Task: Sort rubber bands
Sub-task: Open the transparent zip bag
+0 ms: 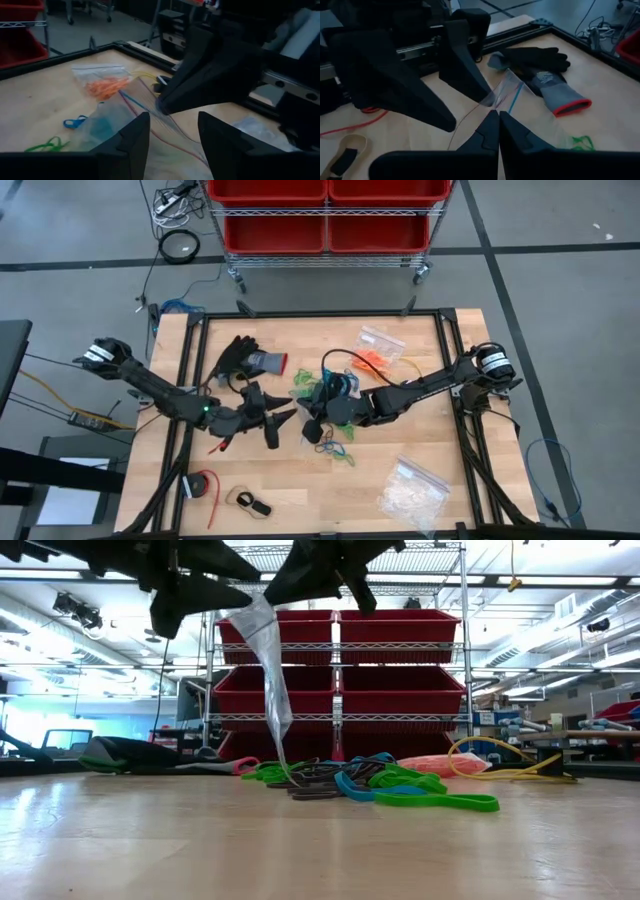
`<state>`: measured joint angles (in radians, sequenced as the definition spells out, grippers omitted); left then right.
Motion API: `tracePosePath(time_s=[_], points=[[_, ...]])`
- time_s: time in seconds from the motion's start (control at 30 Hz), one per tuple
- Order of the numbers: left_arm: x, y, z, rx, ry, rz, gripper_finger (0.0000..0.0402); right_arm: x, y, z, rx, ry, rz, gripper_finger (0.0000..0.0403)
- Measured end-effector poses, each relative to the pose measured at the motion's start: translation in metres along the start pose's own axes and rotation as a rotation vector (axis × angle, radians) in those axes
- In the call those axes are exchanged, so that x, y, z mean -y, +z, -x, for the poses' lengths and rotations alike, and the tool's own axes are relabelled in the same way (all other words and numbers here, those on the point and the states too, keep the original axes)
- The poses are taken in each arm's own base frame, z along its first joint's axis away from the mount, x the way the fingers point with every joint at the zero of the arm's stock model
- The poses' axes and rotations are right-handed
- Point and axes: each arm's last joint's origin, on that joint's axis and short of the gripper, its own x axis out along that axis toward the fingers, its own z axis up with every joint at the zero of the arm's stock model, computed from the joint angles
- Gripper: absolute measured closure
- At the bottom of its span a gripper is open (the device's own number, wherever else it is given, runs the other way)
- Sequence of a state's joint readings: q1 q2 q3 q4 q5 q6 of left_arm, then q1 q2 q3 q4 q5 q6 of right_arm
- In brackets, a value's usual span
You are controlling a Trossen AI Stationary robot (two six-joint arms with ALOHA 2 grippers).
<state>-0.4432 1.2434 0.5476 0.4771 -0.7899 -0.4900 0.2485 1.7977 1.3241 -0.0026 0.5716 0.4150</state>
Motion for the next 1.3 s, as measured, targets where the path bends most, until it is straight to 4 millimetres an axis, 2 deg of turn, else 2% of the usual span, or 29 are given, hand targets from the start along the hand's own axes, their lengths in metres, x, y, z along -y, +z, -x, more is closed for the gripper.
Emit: tracePosePath(time_s=[0.27, 0.43, 0.73, 0.83, 1.3], points=[[-0.014, -0.001, -0.01, -0.045, 0.058, -0.024, 0.0228, 0.0, 0.001, 0.0, 0.011, -0.014, 0.025, 0.0403], [-0.018, -0.003, -0.012, -0.082, 0.055, -0.043, 0.0243, 0.0, 0.001, 0.0, 0.017, -0.01, 0.035, 0.0403], [-0.018, -0.003, -0.012, -0.084, 0.053, -0.1, 0.033, -0.002, 0.0, 0.001, 0.008, -0.008, 0.045, 0.0403], [-0.019, -0.005, -0.012, -0.102, 0.061, -0.125, 0.0349, -0.002, -0.003, 0.002, -0.007, -0.014, 0.06, 0.0403], [-0.025, -0.015, -0.01, -0.215, 0.069, -0.212, 0.0359, -0.014, -0.03, 0.021, -0.159, -0.066, 0.188, 0.0403]])
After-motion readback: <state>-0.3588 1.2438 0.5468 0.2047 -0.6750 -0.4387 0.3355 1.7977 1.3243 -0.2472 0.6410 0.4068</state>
